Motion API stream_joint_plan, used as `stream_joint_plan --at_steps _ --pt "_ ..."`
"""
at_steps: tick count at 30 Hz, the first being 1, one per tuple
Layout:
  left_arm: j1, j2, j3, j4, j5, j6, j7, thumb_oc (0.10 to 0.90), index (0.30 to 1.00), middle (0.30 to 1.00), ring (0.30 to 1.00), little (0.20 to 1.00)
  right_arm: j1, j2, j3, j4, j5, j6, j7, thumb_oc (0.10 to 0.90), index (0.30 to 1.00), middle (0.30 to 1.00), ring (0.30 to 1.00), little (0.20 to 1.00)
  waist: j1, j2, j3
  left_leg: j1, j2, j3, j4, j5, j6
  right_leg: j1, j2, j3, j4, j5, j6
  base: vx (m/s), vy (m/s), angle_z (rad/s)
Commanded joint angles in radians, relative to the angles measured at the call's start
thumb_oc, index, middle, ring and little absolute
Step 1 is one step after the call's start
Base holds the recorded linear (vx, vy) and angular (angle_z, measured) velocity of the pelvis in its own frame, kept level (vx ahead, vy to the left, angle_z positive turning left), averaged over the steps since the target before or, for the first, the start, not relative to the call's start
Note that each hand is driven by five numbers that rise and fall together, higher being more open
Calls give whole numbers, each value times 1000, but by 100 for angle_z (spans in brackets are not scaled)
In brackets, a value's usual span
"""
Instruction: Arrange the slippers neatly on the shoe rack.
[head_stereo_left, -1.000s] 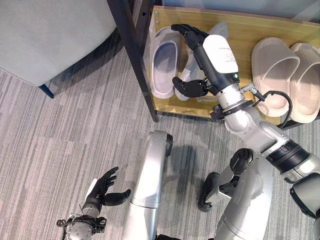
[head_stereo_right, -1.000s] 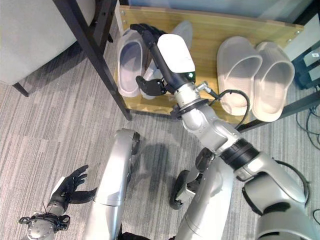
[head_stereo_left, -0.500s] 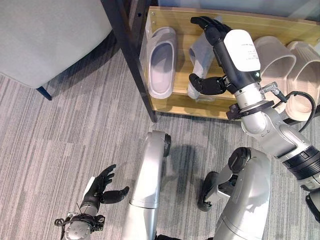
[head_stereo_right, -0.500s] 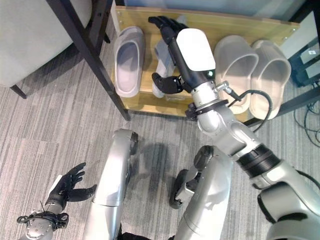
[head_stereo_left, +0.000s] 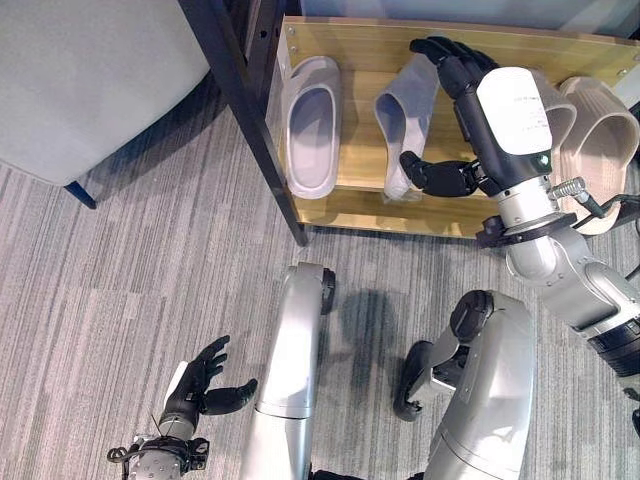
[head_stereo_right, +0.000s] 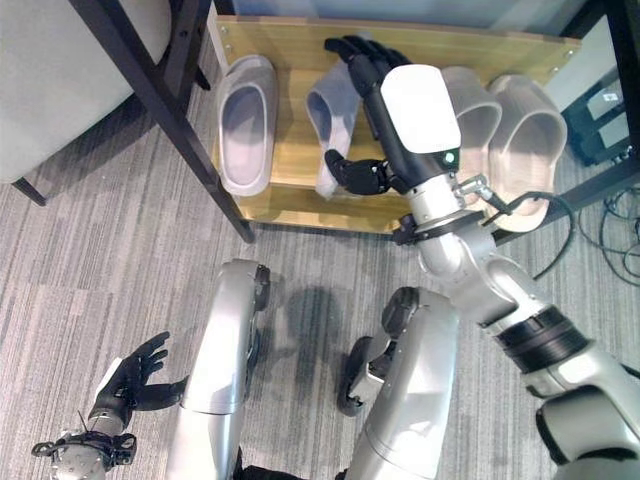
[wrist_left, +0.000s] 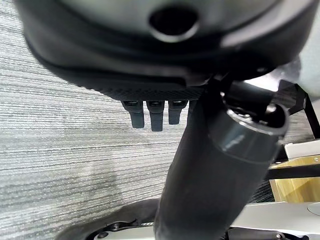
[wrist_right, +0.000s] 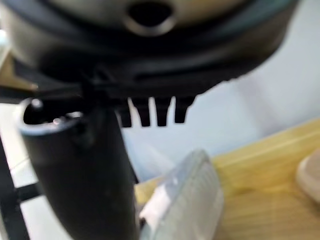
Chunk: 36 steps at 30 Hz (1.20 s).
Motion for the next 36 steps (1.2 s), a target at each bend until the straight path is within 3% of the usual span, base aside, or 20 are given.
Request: stream_joint_plan --at_steps 1,13,20,25,36 --pt "101 -5 -28 -108 32 -52 31 800 900 900 900 900 10 -123 -139 -96 -41 6 -77 800 900 900 900 900 49 22 -34 -60 -84 36 -122 19 53 -19 -29 84 -38 59 -45 0 0 0" --pt "115 -18 -11 -112 44 -51 30 800 900 900 900 900 109 -204 -252 -121 -92 34 -94 800 900 900 900 900 36 12 -34 -60 -85 39 -129 23 51 -19 -29 87 -41 59 -45 0 0 0" --pt "110 -14 -22 -108 41 -53 31 800 900 900 900 900 101 -192 -273 -73 -66 37 -126 800 900 900 900 900 39 16 -34 -60 -86 38 -129 27 51 -19 -26 86 -41 63 -44 0 0 0" --pt "92 1 -43 -100 35 -55 28 800 900 900 900 900 22 -160 -218 -20 -50 44 -134 800 900 900 900 900 55 26 -34 -60 -88 37 -128 30 51 -19 -24 82 -38 65 -45 0 0 0" --pt "86 18 -56 -93 32 -63 28 800 900 900 900 900 -207 -171 -1 154 -156 124 -124 800 900 900 900 900 79 43 -34 -60 -88 31 -134 28 48 -19 -24 83 -38 68 -46 0 0 0"
